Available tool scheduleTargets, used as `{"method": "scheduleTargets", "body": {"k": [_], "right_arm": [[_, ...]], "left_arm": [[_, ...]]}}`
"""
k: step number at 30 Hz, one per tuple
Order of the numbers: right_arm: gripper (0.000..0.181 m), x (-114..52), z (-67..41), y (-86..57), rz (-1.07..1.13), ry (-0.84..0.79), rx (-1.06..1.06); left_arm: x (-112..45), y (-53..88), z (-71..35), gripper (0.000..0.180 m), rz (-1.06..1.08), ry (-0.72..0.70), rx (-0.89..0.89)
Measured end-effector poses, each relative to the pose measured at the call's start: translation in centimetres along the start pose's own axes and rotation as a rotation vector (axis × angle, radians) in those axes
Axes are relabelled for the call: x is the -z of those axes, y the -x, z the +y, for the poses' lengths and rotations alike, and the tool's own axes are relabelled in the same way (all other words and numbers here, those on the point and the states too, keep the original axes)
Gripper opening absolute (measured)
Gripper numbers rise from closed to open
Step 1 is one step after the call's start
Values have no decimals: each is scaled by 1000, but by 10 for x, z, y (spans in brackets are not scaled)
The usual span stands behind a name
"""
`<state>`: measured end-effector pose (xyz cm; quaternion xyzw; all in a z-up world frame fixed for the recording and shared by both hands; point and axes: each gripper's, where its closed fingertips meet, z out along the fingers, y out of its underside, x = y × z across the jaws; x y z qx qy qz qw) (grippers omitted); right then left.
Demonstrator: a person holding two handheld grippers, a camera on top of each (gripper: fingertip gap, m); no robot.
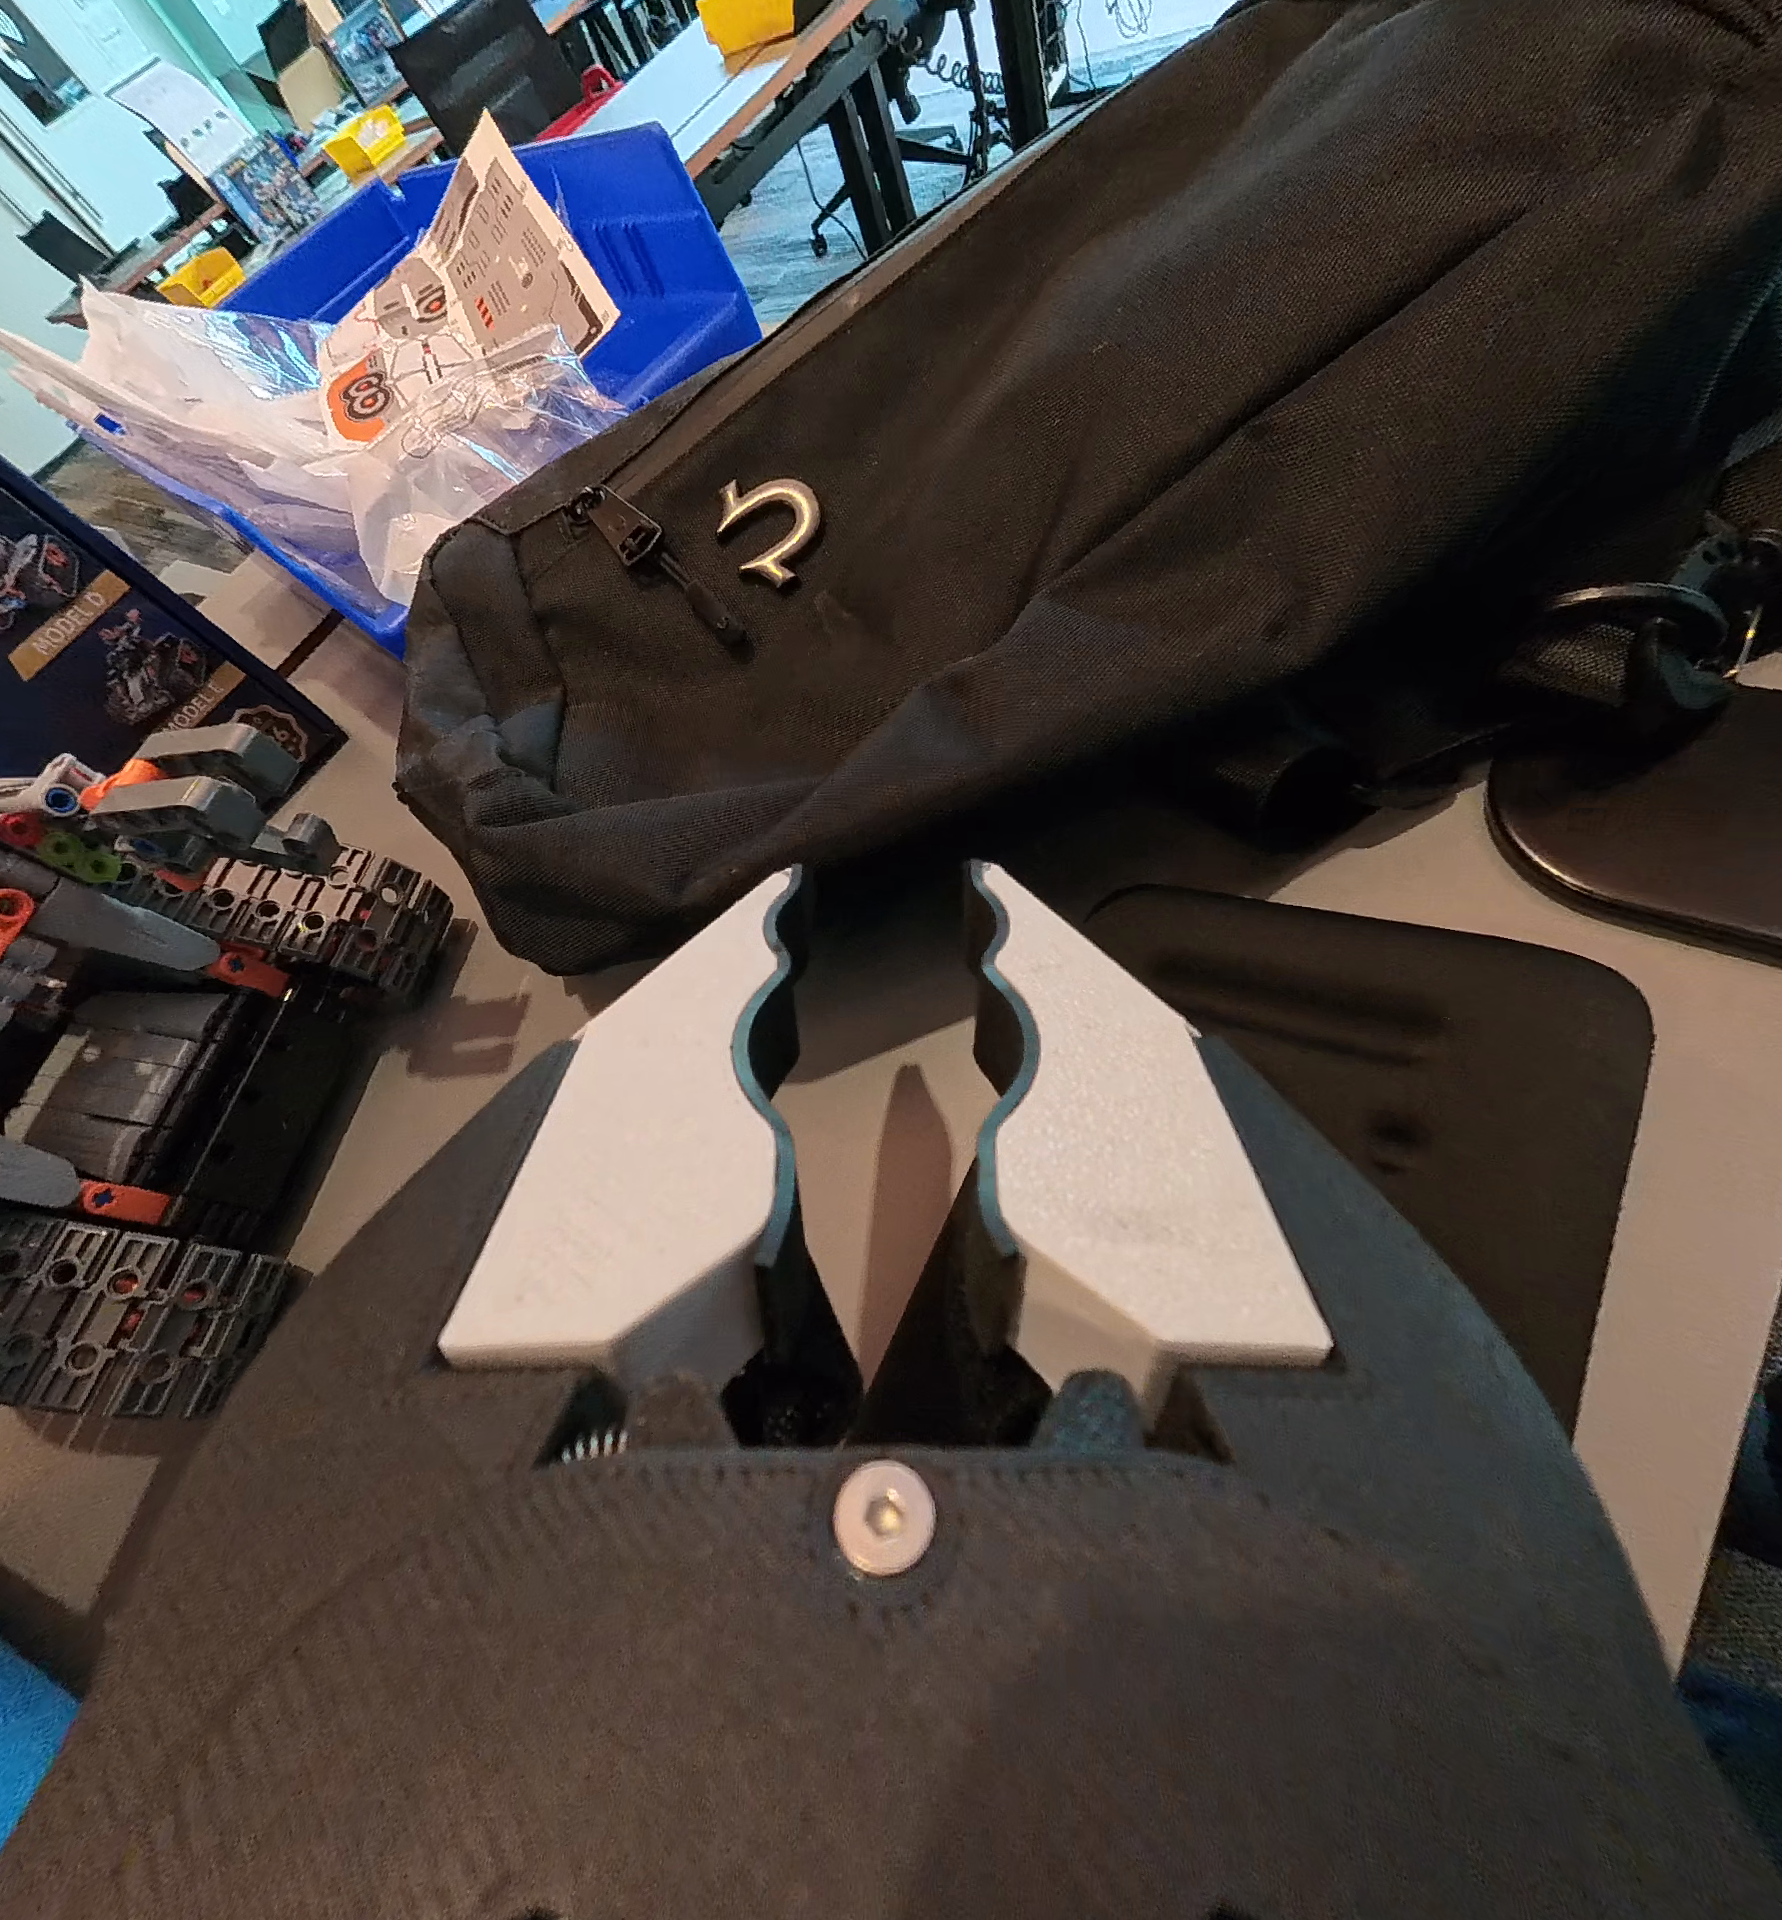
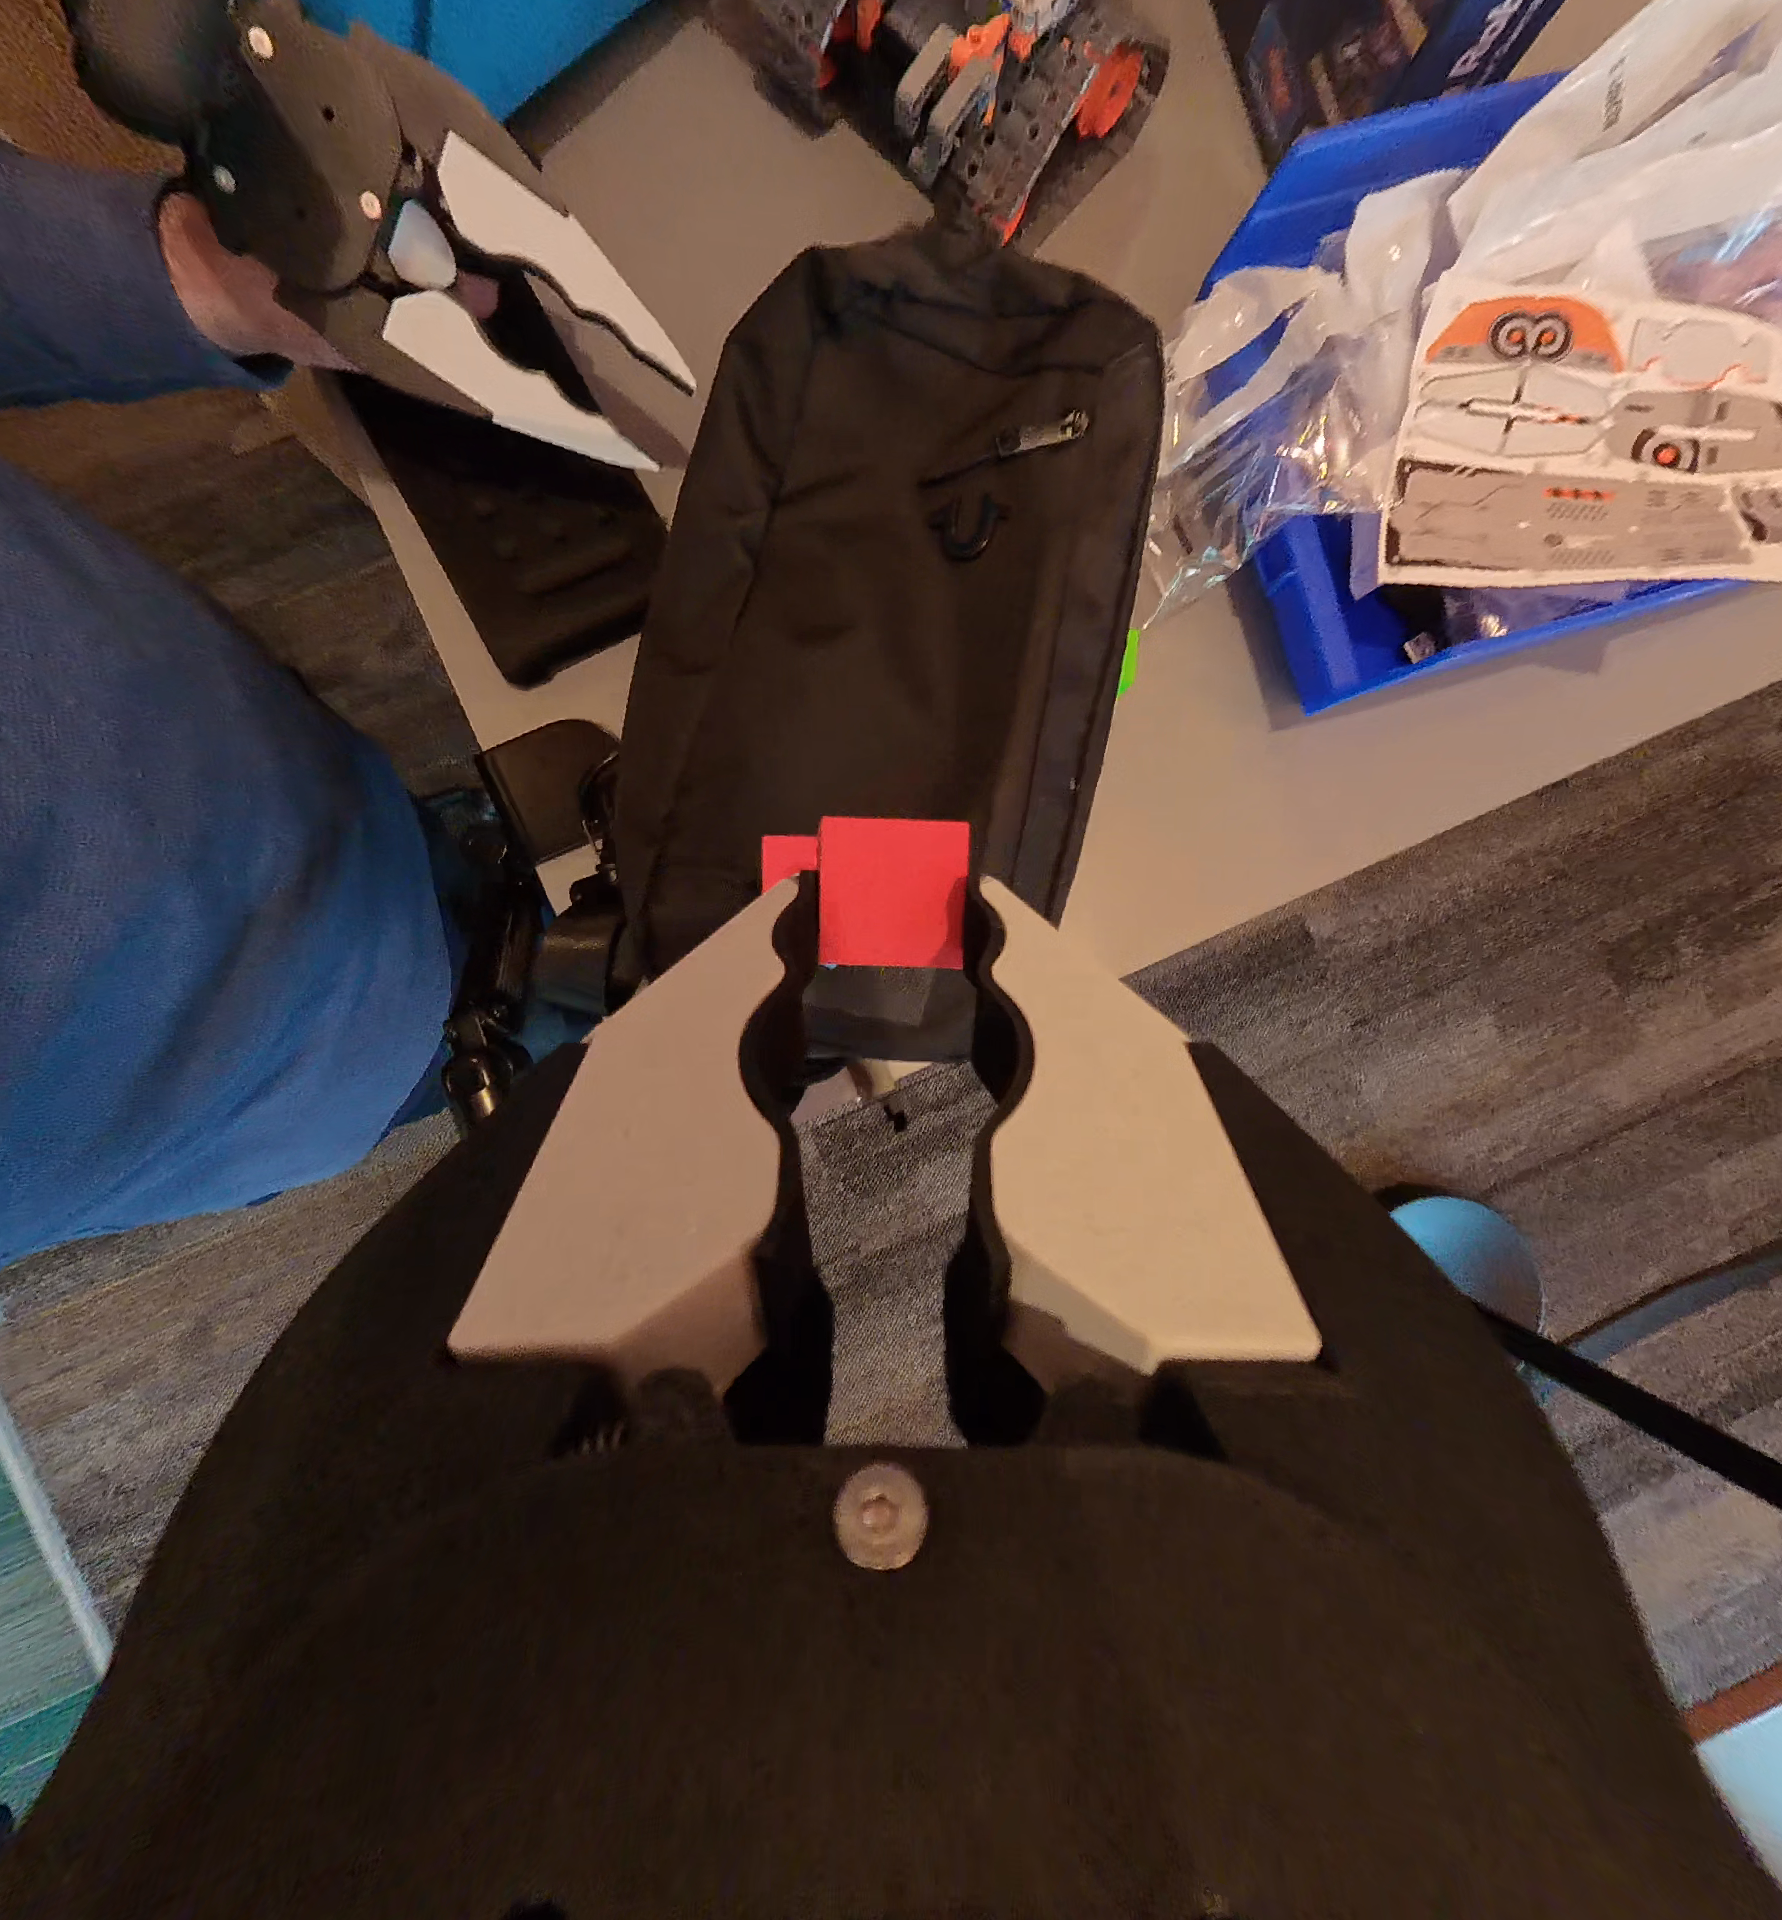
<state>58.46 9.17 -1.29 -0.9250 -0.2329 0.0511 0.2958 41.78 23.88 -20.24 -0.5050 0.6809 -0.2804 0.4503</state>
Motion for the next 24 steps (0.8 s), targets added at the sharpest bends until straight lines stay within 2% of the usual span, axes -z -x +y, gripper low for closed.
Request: {"method": "scheduleTargets", "body": {"k": [21, 24], "right_arm": [[26, -37, 16, 19, -15, 97, -37], [35, -38, 18, 19, -17, 103, -44]], "left_arm": [[2, -4, -3, 29, 12, -19, -22], [2, -4, -2, 29, 12, -18, -22]]}}
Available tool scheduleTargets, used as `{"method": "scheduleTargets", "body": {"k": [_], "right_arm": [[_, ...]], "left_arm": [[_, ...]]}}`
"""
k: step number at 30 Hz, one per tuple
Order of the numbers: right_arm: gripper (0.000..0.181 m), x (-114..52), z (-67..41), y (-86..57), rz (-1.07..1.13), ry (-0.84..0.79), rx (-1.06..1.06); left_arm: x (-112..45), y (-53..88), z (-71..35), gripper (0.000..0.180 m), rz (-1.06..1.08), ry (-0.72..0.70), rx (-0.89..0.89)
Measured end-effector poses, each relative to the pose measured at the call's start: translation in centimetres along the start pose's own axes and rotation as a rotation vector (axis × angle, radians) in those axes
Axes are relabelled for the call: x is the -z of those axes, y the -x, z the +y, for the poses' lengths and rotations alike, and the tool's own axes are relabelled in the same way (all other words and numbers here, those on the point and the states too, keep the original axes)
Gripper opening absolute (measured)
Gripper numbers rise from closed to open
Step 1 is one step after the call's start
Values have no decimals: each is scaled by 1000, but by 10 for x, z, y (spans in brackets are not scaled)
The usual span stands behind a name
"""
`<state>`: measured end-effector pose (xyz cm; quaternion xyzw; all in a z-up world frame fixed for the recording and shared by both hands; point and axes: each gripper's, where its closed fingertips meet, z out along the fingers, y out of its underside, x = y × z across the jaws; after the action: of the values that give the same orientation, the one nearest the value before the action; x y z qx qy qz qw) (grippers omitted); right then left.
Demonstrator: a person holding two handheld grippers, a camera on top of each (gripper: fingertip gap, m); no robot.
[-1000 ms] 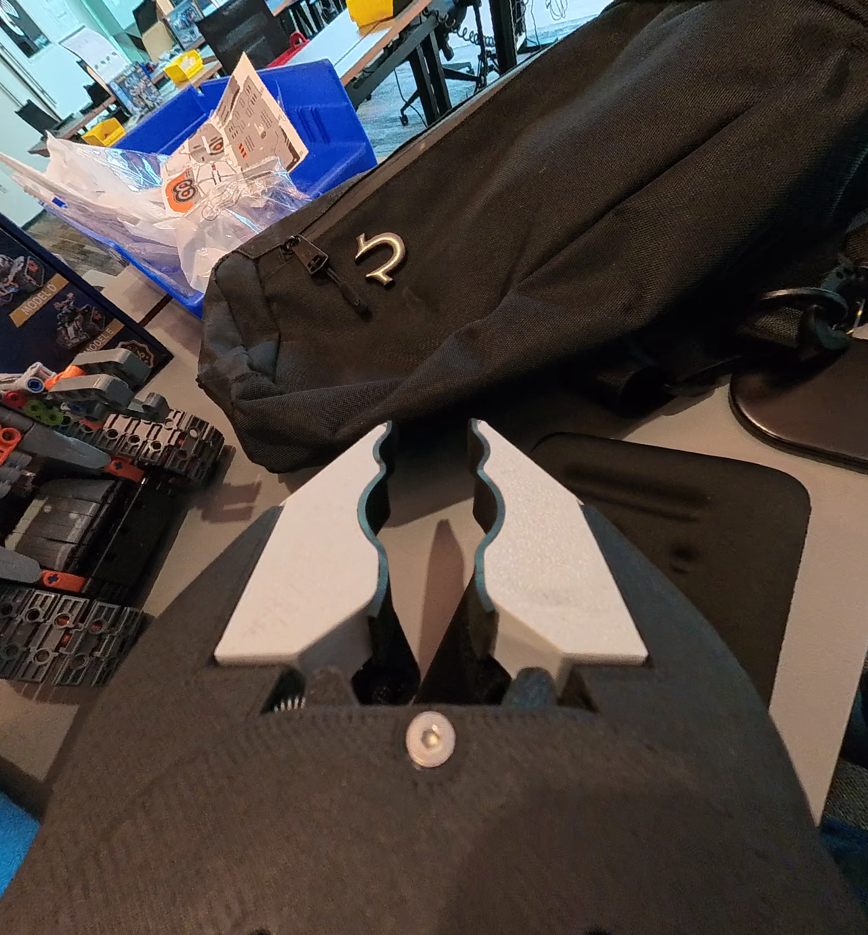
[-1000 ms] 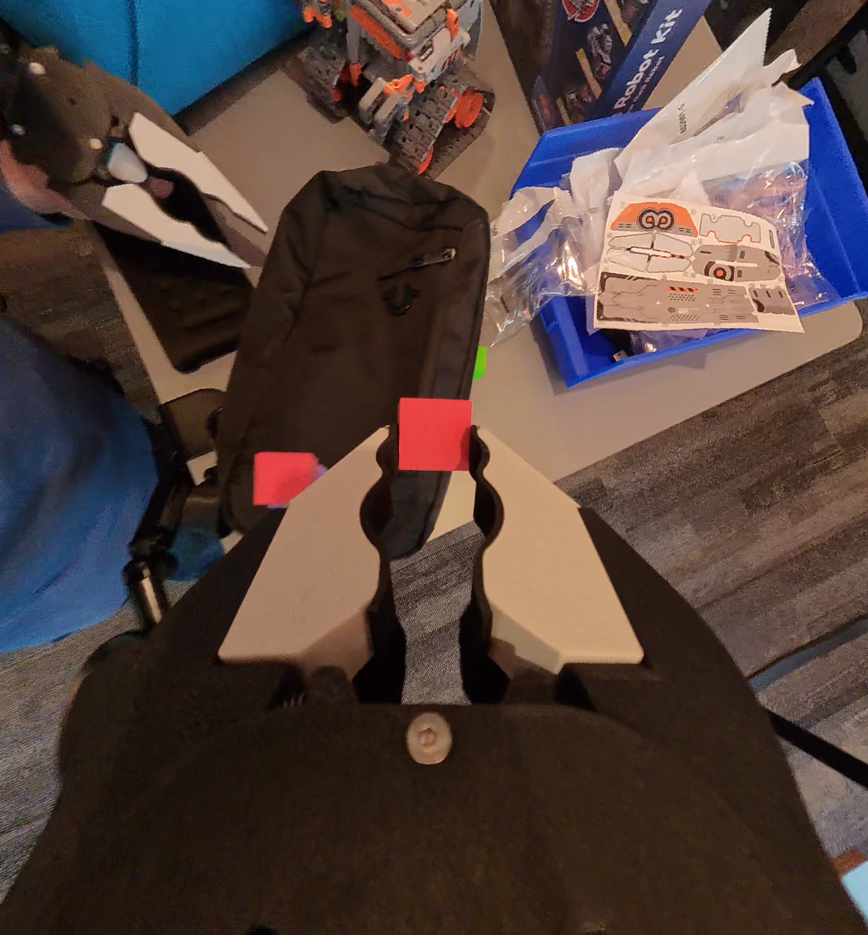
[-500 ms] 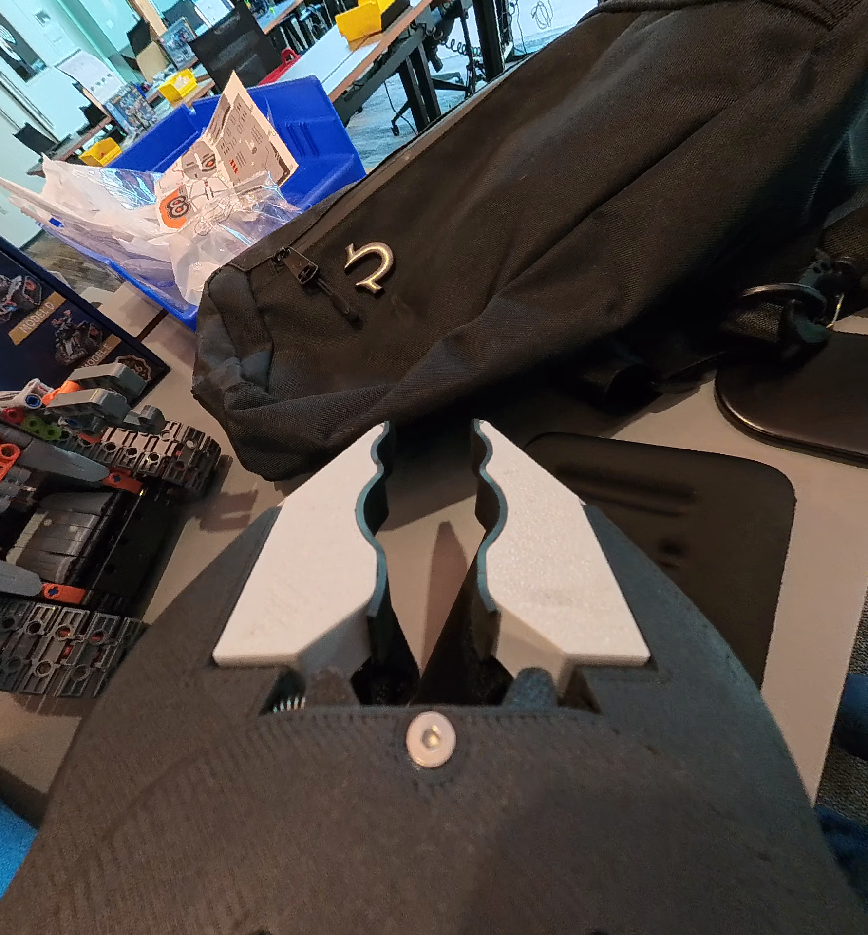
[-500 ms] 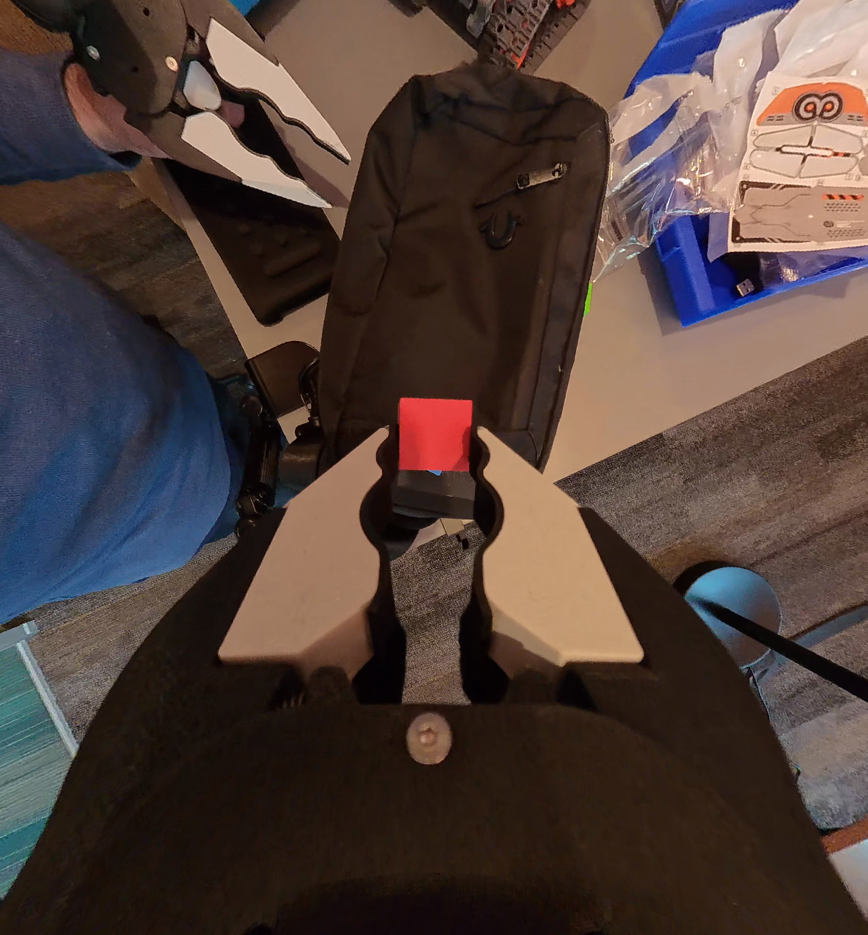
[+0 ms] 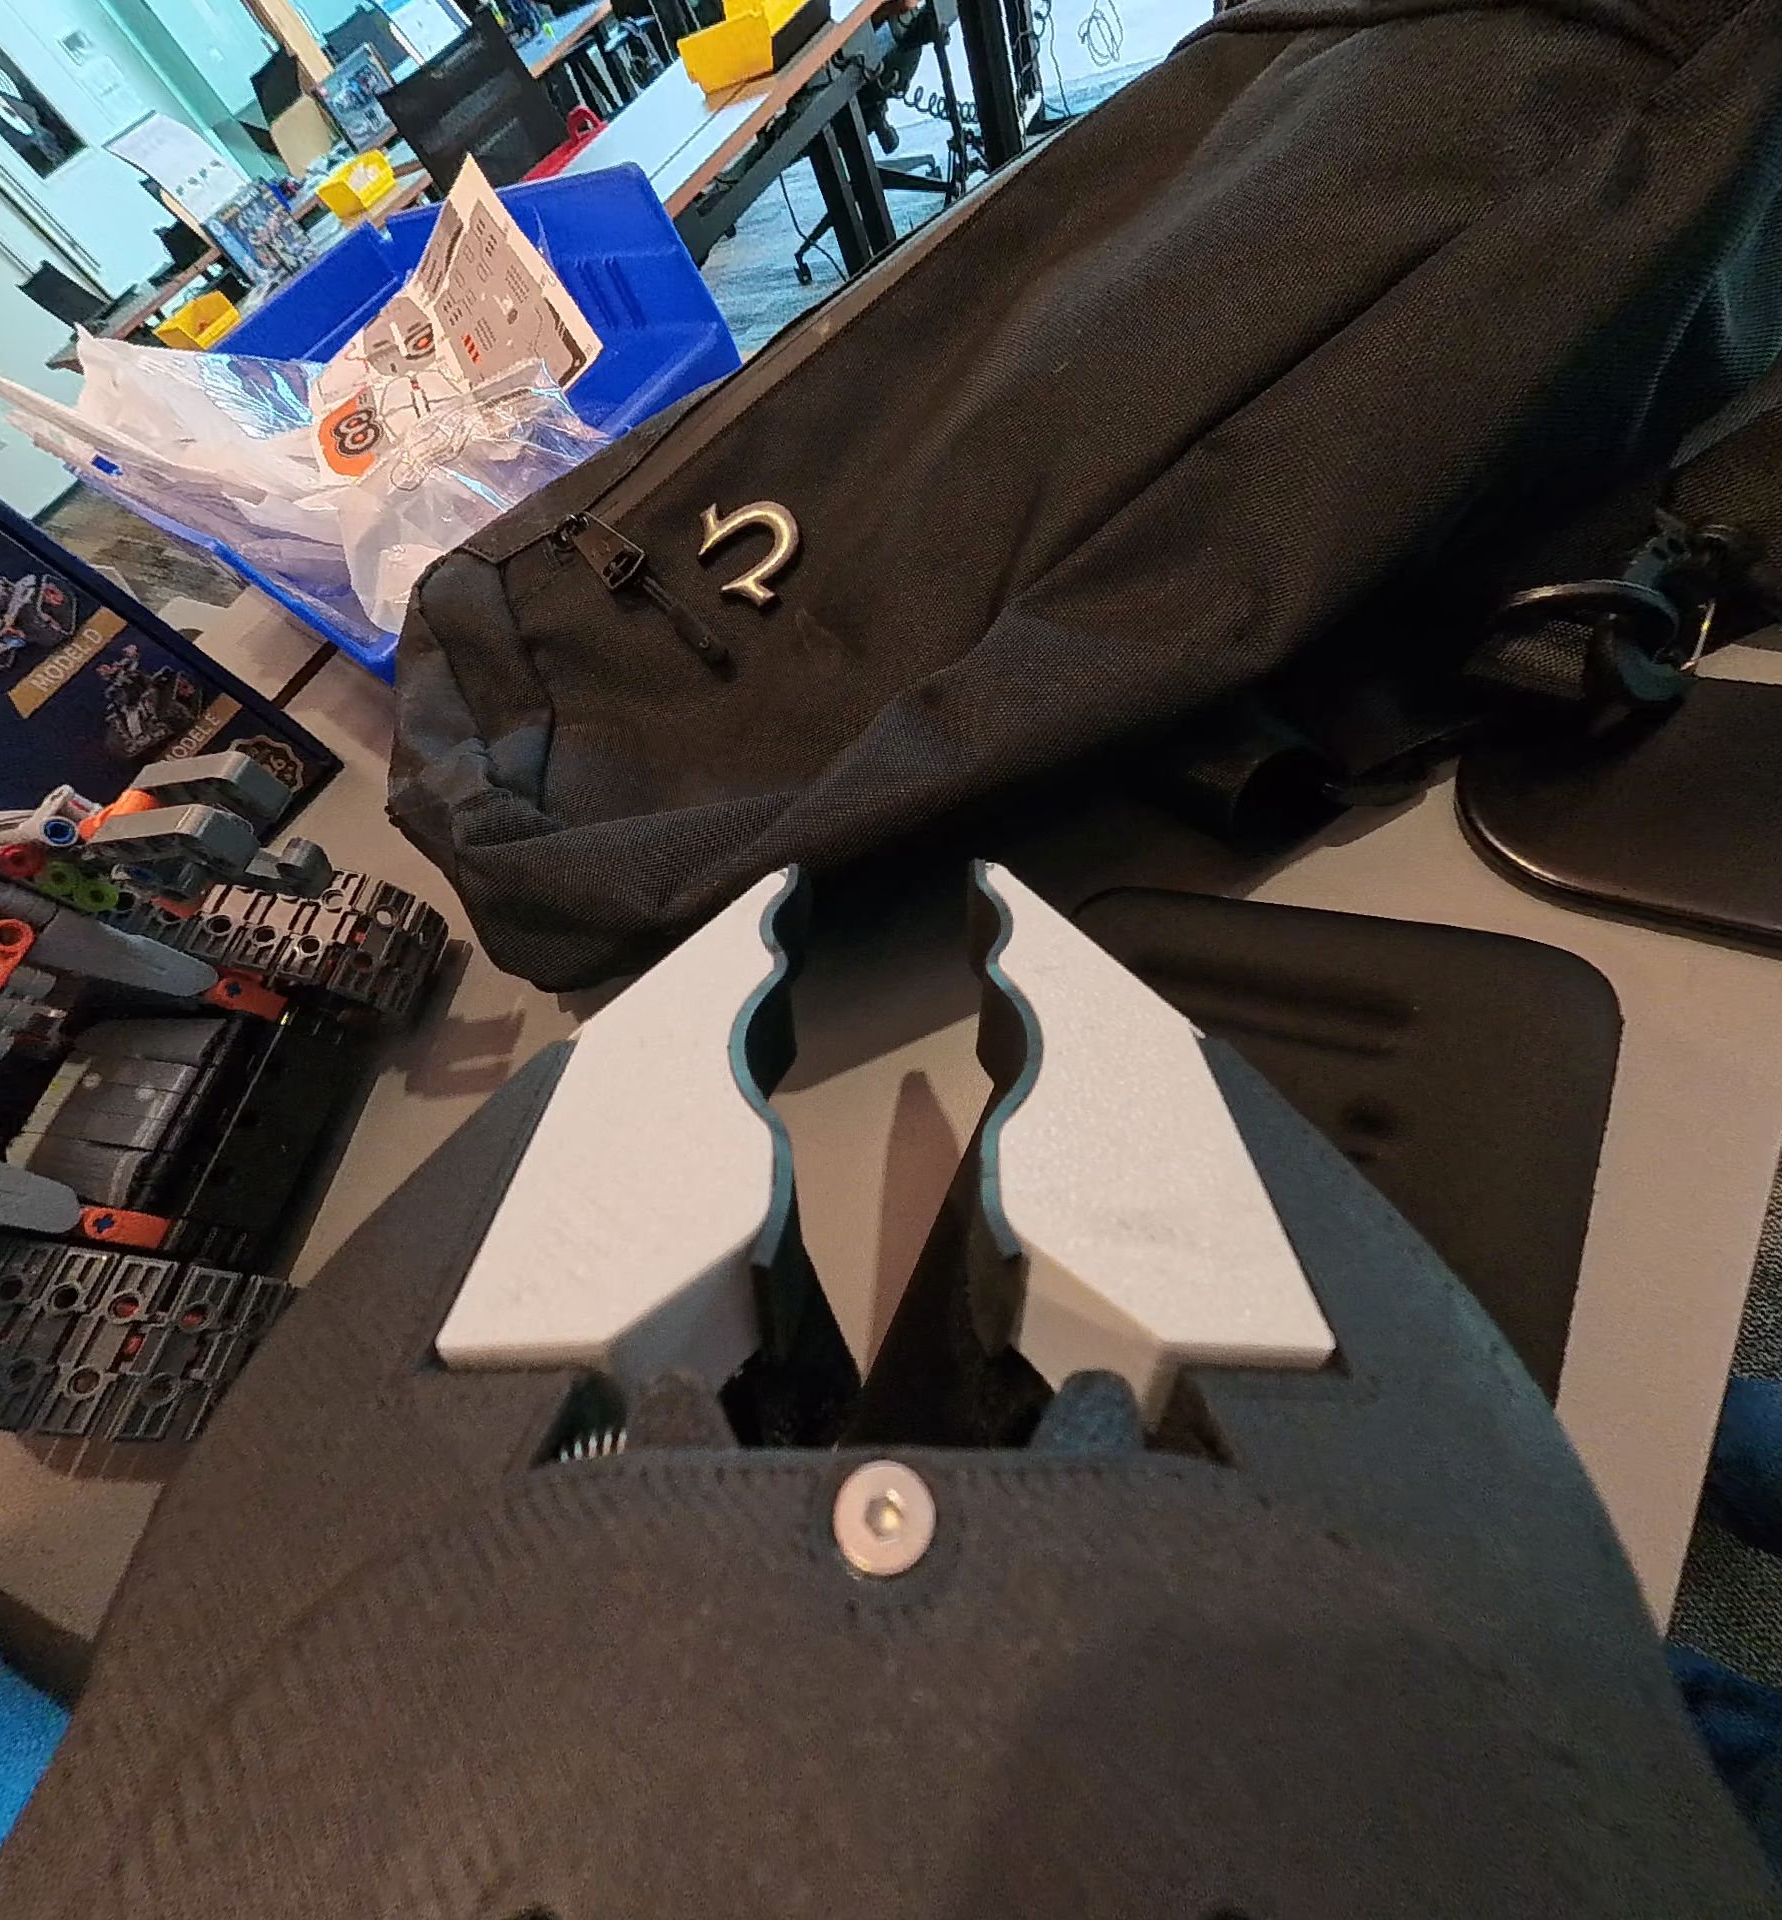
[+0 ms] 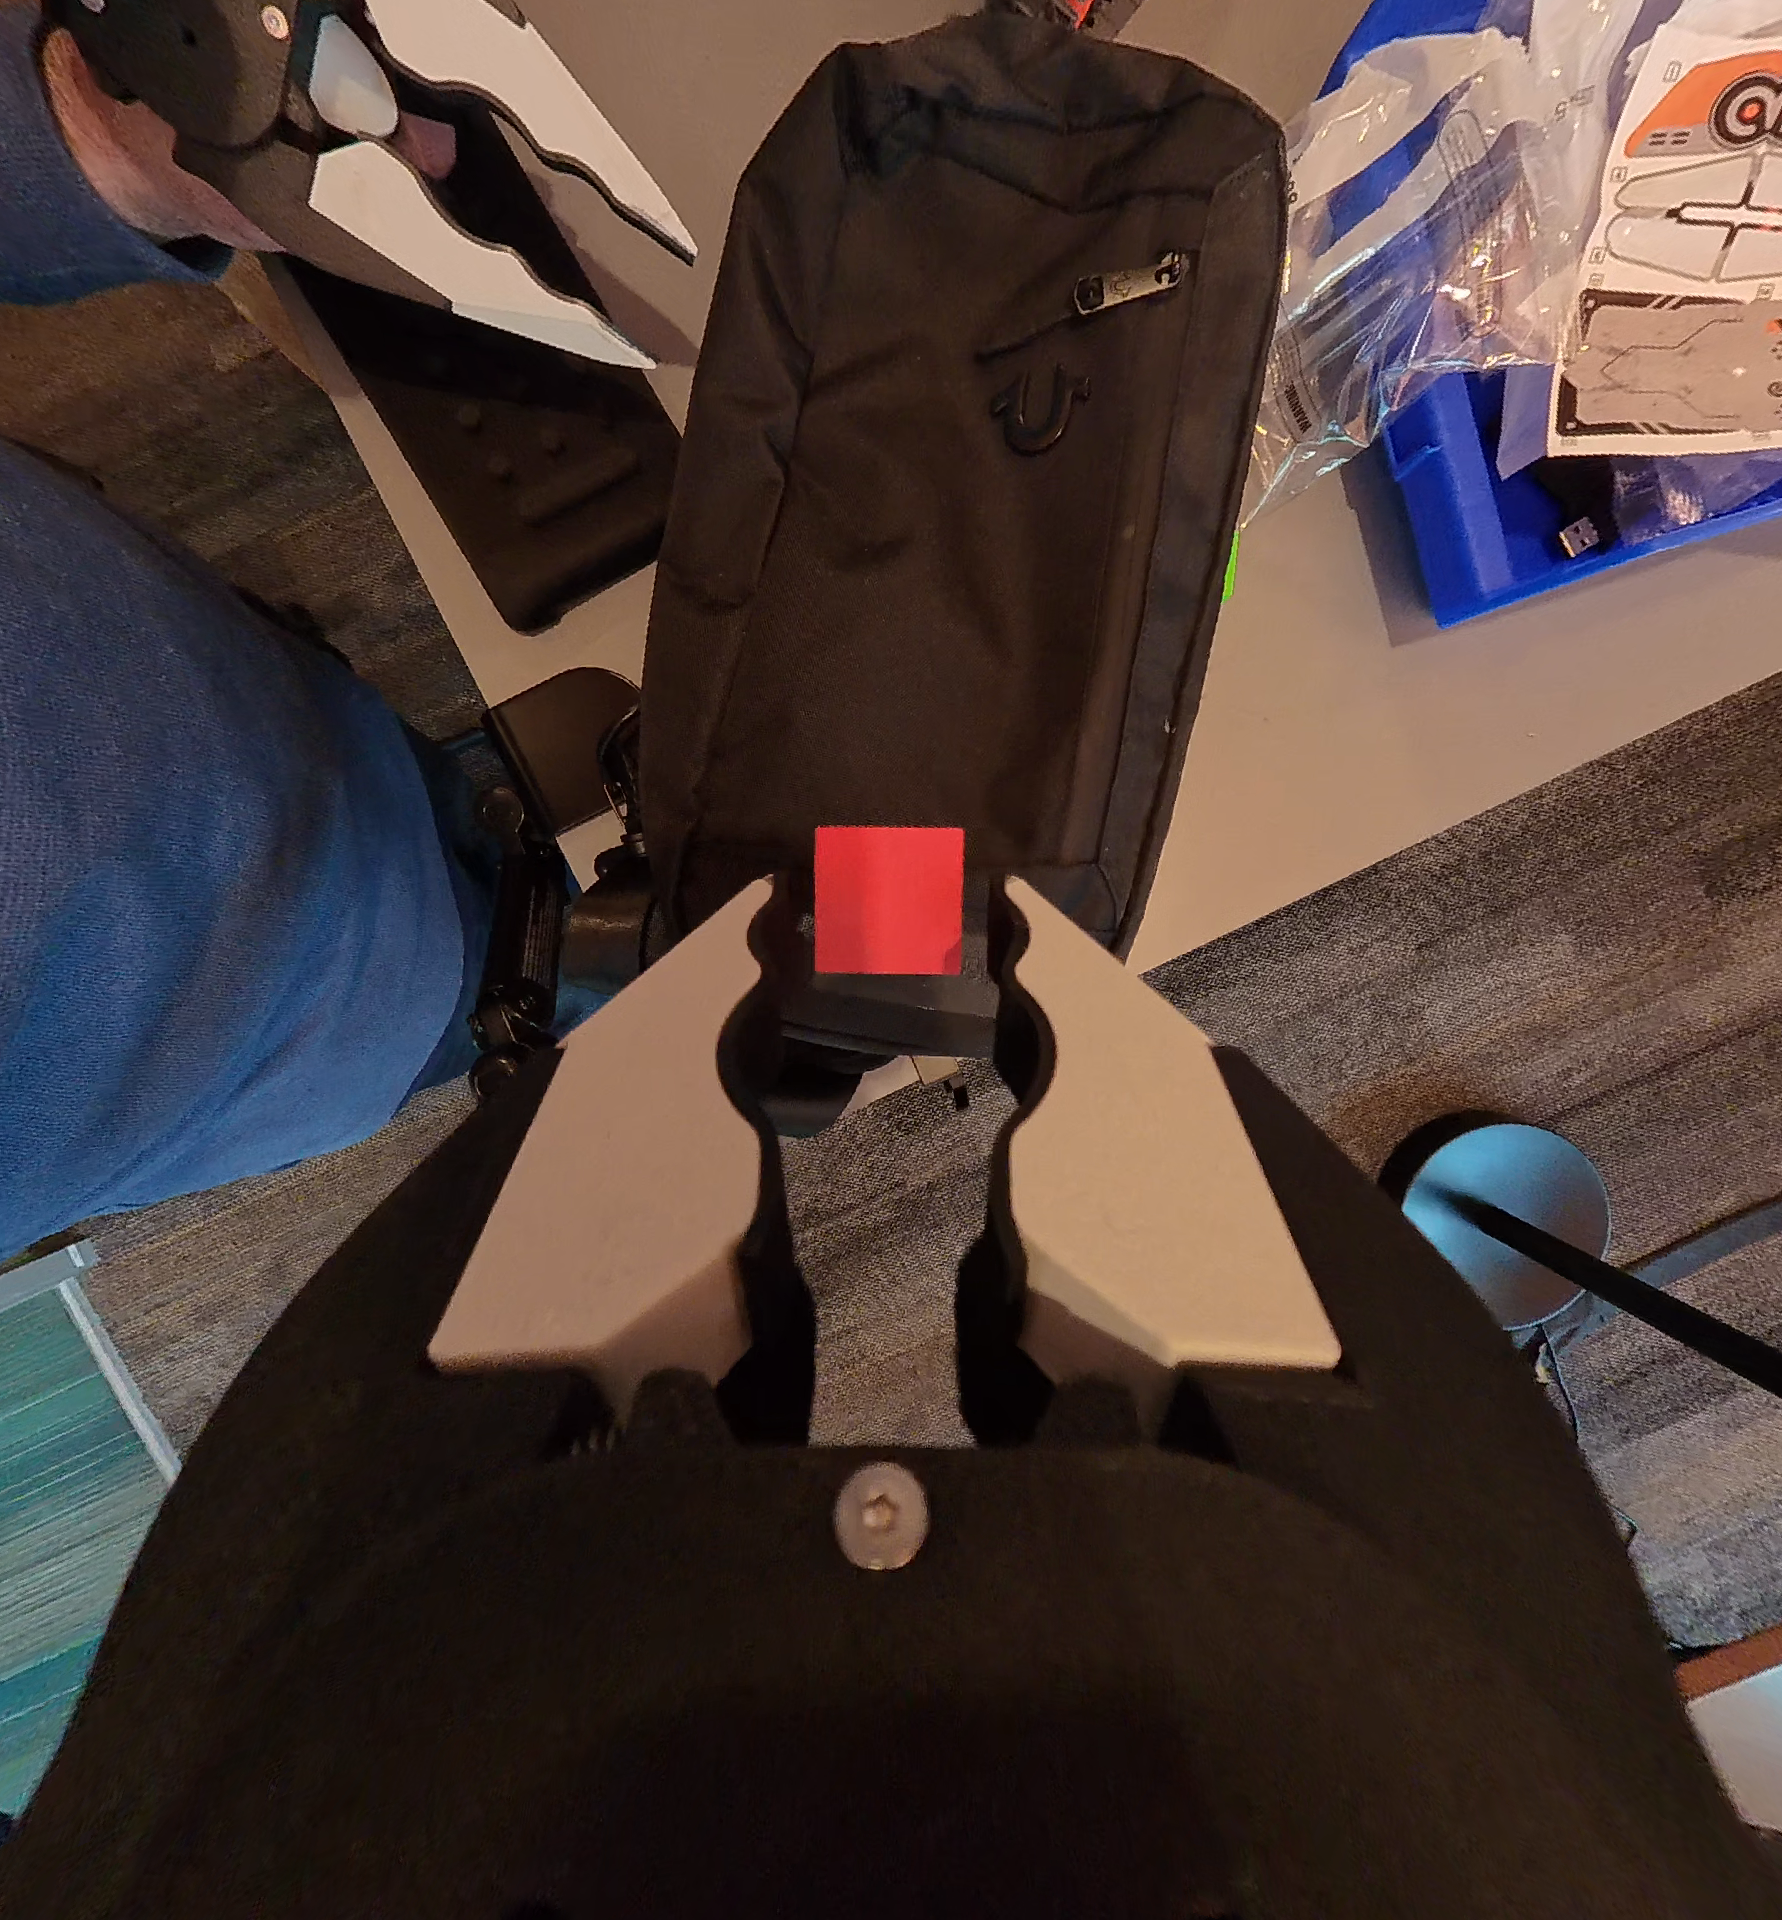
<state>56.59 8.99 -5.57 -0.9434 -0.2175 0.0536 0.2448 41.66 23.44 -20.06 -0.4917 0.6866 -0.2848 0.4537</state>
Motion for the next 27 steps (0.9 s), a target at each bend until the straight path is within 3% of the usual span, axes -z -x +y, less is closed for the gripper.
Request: {"method": "scheduleTargets", "body": {"k": [9, 14, 16, 19, 23, 27], "right_arm": [[49, 28, -10, -2, 43, -114, -25], [45, 57, -1, -7, 140, -218, -103], [45, 64, 6, -10, 176, -261, -168], [39, 71, 20, -9, 196, -327, -256], [27, 62, 44, -5, 210, -313, -316], [27, 43, 71, -4, 234, -220, -344]], "left_arm": [[0, 0, 0, 29, -1, 0, -3], [0, 0, -1, 28, -3, -5, -5], [2, -3, -2, 11, 14, -16, -13], [3, -4, -4, 6, 18, -26, -22], [4, -7, -4, 0, 20, -28, -44], [4, -8, -4, 0, 24, -26, -45]]}}
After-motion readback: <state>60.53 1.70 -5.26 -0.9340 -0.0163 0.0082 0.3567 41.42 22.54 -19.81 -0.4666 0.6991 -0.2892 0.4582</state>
